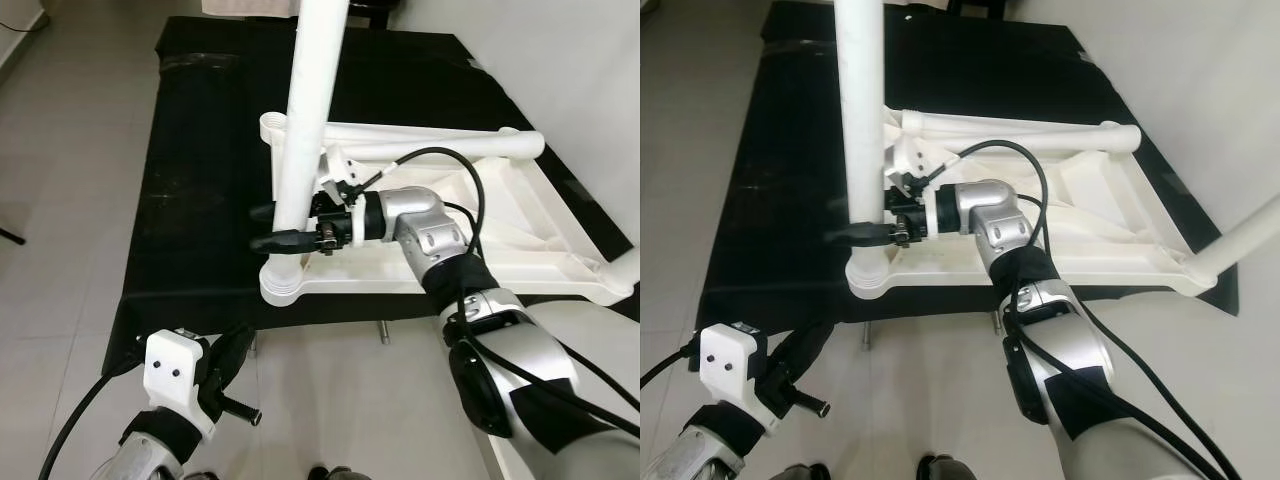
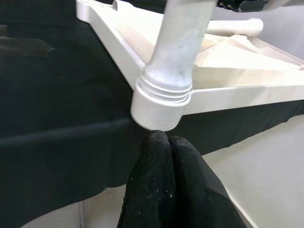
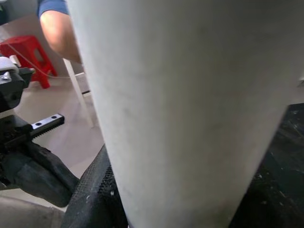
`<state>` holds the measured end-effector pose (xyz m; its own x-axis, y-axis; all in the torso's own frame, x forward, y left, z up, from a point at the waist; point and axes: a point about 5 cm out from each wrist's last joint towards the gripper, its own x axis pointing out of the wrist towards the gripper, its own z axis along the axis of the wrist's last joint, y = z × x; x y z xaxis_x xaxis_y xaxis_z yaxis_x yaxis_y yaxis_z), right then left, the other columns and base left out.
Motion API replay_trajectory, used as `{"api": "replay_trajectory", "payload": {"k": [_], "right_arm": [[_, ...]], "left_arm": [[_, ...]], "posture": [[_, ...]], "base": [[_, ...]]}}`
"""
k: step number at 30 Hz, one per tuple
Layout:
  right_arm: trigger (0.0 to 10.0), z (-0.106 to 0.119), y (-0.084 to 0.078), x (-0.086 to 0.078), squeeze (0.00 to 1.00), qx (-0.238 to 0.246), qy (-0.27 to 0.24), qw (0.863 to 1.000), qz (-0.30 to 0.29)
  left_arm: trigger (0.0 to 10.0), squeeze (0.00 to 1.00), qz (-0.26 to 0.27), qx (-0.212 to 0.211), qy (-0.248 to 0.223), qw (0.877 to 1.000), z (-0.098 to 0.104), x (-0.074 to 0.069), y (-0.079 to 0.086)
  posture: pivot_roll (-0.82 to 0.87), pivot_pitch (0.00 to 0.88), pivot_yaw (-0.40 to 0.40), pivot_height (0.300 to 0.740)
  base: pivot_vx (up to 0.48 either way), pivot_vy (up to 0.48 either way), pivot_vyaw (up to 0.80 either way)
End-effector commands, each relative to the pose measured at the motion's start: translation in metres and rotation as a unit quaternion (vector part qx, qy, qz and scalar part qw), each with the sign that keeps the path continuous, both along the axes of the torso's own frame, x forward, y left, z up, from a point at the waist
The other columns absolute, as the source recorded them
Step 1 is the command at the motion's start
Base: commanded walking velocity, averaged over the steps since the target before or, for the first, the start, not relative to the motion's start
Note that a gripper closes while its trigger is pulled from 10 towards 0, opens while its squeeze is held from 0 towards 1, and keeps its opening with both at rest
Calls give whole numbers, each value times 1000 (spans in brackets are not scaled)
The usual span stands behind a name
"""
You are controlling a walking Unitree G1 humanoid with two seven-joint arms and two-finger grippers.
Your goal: Building children table
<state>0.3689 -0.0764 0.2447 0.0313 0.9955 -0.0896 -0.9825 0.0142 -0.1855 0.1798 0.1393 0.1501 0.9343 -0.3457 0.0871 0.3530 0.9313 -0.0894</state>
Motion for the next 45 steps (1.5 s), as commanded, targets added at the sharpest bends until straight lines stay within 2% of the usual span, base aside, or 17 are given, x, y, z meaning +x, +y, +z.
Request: {"api": "replay_trajectory", "payload": {"k": [1, 5, 6, 7, 8, 9, 12, 25, 26, 27, 29, 30, 40, 41, 42, 43, 45], "right_arm": [[0, -4, -29, 5, 0, 8, -3, 998, -63], [0, -2, -40, 7, 0, 26, -16, 991, -128], [0, -17, -33, 9, 0, 72, 29, 961, -266], [0, -17, -33, 9, 0, 72, 29, 961, -266], [0, -26, -30, 9, 0, 88, 57, 934, -341], [0, -52, -32, 1, 0, 58, 62, 859, -505], [0, -94, -14, -44, 0, 19, 92, 820, -565], [196, -98, 37, -57, 0, 24, 109, 876, -469], [10000, -96, 40, -57, 0, 22, 111, 885, -451], [10000, -89, 41, -57, 439, 27, 112, 886, -449], [10000, -84, 42, -57, 439, 31, 112, 886, -450], [10000, -74, 43, -56, 1000, 45, 108, 894, -433], [10000, -21, 39, -35, 1000, 91, 53, 966, -236], [10000, -15, 37, -36, 749, 50, 12, 989, -138], [10000, -15, 37, -36, 749, 50, 12, 989, -138], [10000, -11, 35, -34, 0, 19, -5, 997, -79], [10000, -6, 34, -33, 0, 1, -14, 999, -36]], "left_arm": [[10000, 0, -3, 5, 12, 1000, -7, -1, 2], [10000, 0, -2, 6, 12, 1000, -7, 0, 3], [10000, 0, 1, 7, 11, 1000, -8, 2, 5], [10000, 0, 1, 7, 11, 1000, -8, 2, 5], [10000, 0, 2, 7, 10, 1000, -8, 2, 6], [10000, 0, 5, 8, 9, 1000, -8, 3, 7], [10000, 0, 9, 11, 8, 1000, -8, 6, 10], [10000, 0, 31, 16, 2, 999, -11, 15, 14], [10000, 0, 35, 15, 1, 999, -11, 16, 15], [10000, 0, 36, 15, 0, 999, -11, 16, 15], [10000, 0, 36, 15, 0, 999, -11, 16, 15], [10000, 0, 34, 14, 0, 999, -11, 16, 14], [10000, 0, 29, 12, -3, 1000, -9, 13, 11], [10000, 0, 29, 11, -3, 1000, -8, 11, 10], [10000, 0, 29, 11, -3, 1000, -8, 11, 10], [10000, 0, 28, 10, -1, 1000, -7, 9, 9], [10000, 0, 27, 8, 0, 1000, -7, 7, 7]], "posture": [[-72, 178, -143, 740], [-79, 175, -147, 740], [-96, 172, -150, 740], [-96, 172, -150, 740], [-96, 172, -150, 740], [-120, 172, -143, 740], [-108, 174, -130, 740], [-100, 132, -144, 740], [-101, 133, -146, 740], [-100, 133, -150, 740], [-100, 134, -149, 740], [-100, 136, -149, 740], [-89, 154, -157, 740], [-73, 177, -162, 740], [-73, 177, -162, 740], [-71, 179, -162, 740], [-60, 190, -165, 740]], "base": [[0, 0, 0], [0, 0, 0], [0, 0, 0], [0, 0, 0], [0, 0, 0], [0, 0, 0], [0, 0, 0], [0, 0, 0], [0, 0, 0], [0, 0, 0], [0, 0, 0], [0, 0, 0], [0, 0, 0], [0, 0, 0], [0, 0, 0], [0, 0, 0], [0, 0, 0]]}}
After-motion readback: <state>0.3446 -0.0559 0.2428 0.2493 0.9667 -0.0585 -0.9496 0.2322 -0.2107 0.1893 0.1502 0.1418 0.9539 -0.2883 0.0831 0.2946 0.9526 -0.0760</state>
